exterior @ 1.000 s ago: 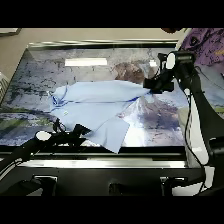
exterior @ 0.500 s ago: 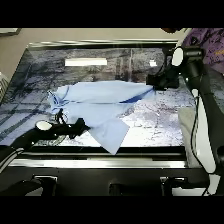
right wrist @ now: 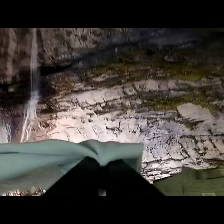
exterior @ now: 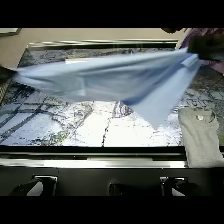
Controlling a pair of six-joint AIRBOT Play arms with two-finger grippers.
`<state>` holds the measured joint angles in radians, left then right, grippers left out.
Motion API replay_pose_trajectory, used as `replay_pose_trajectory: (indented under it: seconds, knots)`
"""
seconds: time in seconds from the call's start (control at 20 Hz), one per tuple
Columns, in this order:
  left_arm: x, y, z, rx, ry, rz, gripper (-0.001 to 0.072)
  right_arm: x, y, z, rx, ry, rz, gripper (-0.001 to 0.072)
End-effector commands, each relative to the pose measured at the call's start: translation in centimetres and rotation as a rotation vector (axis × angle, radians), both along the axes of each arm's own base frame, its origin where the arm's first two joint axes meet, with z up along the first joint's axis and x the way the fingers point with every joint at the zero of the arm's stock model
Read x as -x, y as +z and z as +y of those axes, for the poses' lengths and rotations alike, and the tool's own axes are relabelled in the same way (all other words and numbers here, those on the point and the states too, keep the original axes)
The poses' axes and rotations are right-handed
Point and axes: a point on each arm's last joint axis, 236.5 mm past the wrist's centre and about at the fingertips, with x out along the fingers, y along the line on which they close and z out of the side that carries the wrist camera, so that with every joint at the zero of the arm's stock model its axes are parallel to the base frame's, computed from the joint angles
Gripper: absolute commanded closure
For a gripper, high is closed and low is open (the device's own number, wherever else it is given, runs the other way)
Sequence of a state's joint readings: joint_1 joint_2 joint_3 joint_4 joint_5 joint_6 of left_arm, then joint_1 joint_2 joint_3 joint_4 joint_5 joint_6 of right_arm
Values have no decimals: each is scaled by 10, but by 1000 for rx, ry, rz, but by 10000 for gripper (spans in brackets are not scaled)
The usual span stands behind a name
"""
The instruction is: Fold the clothes and pants, and hang the long-sleeved shirts on hangers.
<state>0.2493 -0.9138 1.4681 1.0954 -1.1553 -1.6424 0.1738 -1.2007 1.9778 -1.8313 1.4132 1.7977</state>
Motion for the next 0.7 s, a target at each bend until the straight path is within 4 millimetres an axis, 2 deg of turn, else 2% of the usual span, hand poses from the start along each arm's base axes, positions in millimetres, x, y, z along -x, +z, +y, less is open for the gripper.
replay_pose_trajectory:
  seconds: [0.0, 0.05, 0.1, 0.2, 0.25, 0.35, 0.4, 0.5, 0.6, 0.65]
  knots:
    - [83, 133, 63, -273, 268, -278, 689, 86, 74, -24, 9, -18, -188, 674]
    - [107, 154, 69, -316, 327, -330, 689, 113, 89, -28, -3, -21, -232, 674]
    - [126, 166, 74, -344, 377, -365, 688, 136, 101, -32, -15, -21, -273, 674]
    - [158, 178, 83, -340, 484, -399, 688, 177, 118, -36, -38, -14, -345, 674]
    - [168, 180, 84, -334, 513, -407, 688, 192, 124, -37, -48, -9, -375, 674]
    - [169, 177, 84, -319, 516, -400, 689, 203, 129, -39, -54, -7, -399, 674]
    - [164, 172, 86, -307, 515, -380, 689, 199, 128, -38, -52, -7, -393, 674]
    - [138, 152, 91, -277, 487, -316, 689, 173, 115, -34, -44, -10, -335, 674]
    - [97, 115, 93, -231, 407, -205, 689, 124, 84, -25, -42, -20, -221, 674]
    - [71, 86, 92, -196, 348, -125, 689, 93, 58, -19, -47, -28, -138, 674]
